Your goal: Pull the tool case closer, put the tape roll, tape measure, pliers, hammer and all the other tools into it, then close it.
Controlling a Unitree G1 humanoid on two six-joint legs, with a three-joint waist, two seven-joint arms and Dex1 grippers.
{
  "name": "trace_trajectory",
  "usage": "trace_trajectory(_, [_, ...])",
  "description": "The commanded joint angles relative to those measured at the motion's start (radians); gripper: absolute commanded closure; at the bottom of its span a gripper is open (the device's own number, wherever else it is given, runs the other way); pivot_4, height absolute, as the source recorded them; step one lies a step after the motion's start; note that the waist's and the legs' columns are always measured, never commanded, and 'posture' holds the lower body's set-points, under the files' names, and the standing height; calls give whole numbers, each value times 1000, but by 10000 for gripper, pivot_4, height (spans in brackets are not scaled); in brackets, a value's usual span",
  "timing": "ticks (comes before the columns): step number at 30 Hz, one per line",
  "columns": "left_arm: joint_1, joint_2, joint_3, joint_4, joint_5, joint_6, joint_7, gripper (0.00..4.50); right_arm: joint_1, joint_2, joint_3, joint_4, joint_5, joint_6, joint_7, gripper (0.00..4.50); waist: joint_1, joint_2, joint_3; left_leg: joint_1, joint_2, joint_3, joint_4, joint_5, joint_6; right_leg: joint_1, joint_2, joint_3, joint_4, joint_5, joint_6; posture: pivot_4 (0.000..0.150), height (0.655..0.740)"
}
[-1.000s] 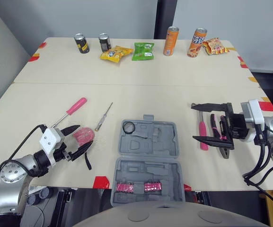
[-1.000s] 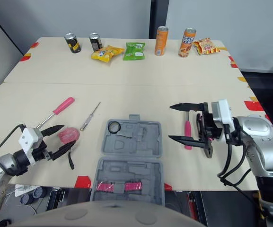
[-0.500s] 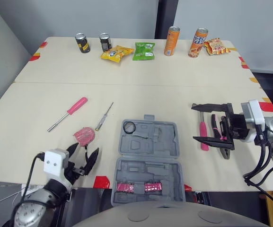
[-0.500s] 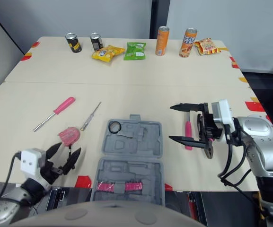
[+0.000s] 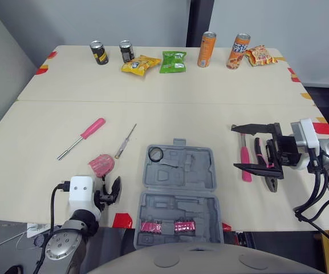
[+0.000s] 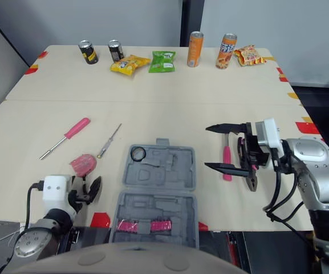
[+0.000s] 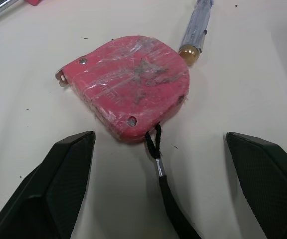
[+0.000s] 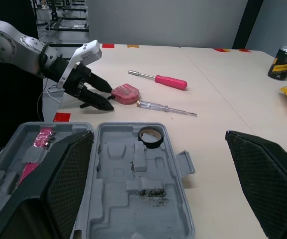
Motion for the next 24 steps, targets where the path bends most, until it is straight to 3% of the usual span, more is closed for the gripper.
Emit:
trace_trajectory(1, [-7,-6,13,22,1,7,11,8649,-6,-2,-16,-13,6,-16,4,0,1,1,-1,0,0,0,0,0,0,0,0,0,0,0,0,1500,7400])
trace_trajectory(11, [3,15,50,167,-1,-105,-56,43739,-5,5,-10,-10,2,-25,0,0,-4,9,-5,1,0,1,-1,0,0,0,0,1,-1,0,0,1500,7400])
trace_trajectory(24, [91,134,5,324,29,-337,-277,44685,-6,7,-4,-11,3,-25,-4,0,-8,15,-10,2,0,1,-1,0,0,0,-1,1,0,0,0,1500,7400])
